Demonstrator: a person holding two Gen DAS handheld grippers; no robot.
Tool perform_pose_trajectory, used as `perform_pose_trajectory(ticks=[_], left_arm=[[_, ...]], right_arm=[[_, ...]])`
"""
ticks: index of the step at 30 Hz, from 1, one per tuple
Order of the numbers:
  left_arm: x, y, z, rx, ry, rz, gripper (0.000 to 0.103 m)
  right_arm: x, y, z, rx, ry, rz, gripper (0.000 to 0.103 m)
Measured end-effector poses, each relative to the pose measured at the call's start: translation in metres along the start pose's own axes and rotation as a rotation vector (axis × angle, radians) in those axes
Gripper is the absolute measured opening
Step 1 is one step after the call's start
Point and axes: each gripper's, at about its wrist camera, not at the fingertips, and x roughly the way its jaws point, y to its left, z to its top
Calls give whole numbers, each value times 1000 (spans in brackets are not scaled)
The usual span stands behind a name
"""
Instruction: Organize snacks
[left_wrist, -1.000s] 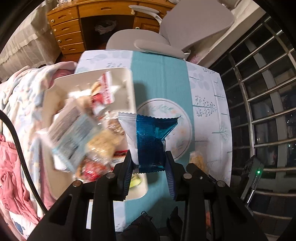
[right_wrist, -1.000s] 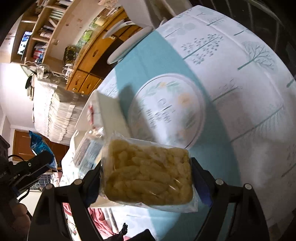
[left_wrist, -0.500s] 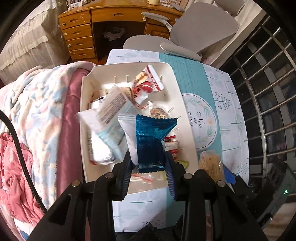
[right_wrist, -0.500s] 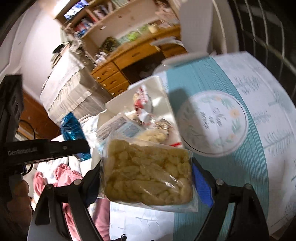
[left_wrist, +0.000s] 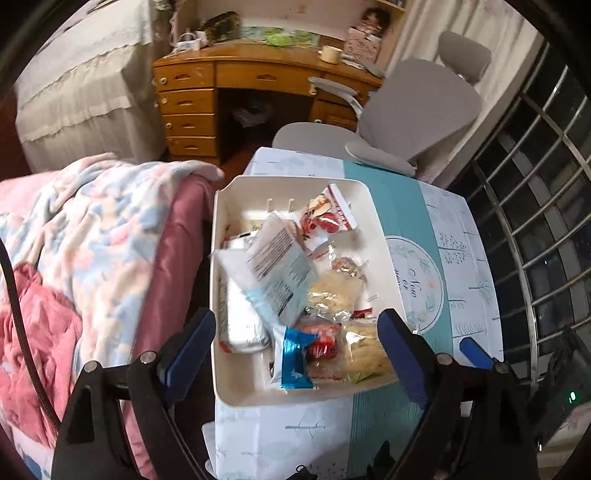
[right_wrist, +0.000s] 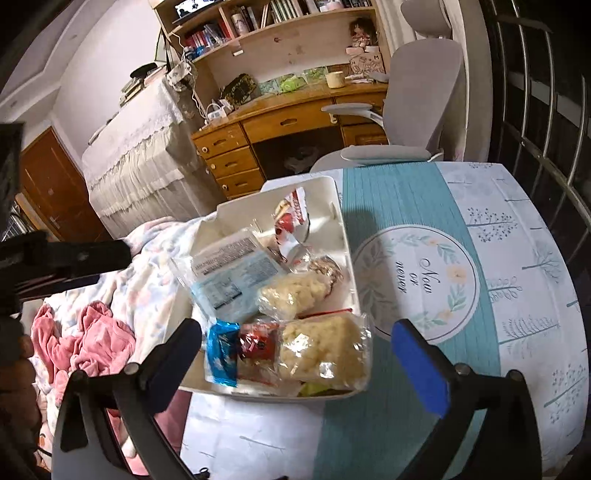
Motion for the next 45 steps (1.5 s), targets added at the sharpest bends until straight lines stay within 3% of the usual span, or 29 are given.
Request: perform_pose_trajectory(ticks=[9,16,23,27,36,45], left_arm=[[-35,-23,-41,-14,-69,23,102],[-48,-91,-75,-12,-47,-51,102],[-66,-152,-103,23,-8,-72,102],[-83,-170,-118,-7,-40,-41,102],[-86,-209,-139,21,-54,27,102],[-92,-218,-137,57,-61,124,102]], right_arm=[[-55,-50,-17,-35,22,-14,103],[-115,-105,-20,-36,110,-131,103],[-174,-134,-9,40,161,-110,103],[-185,-129,-17,25,217,-40,103],[-193,-136,-37,-26,216,-65,103],[-199,-138,-32,-21,189,-77,103]])
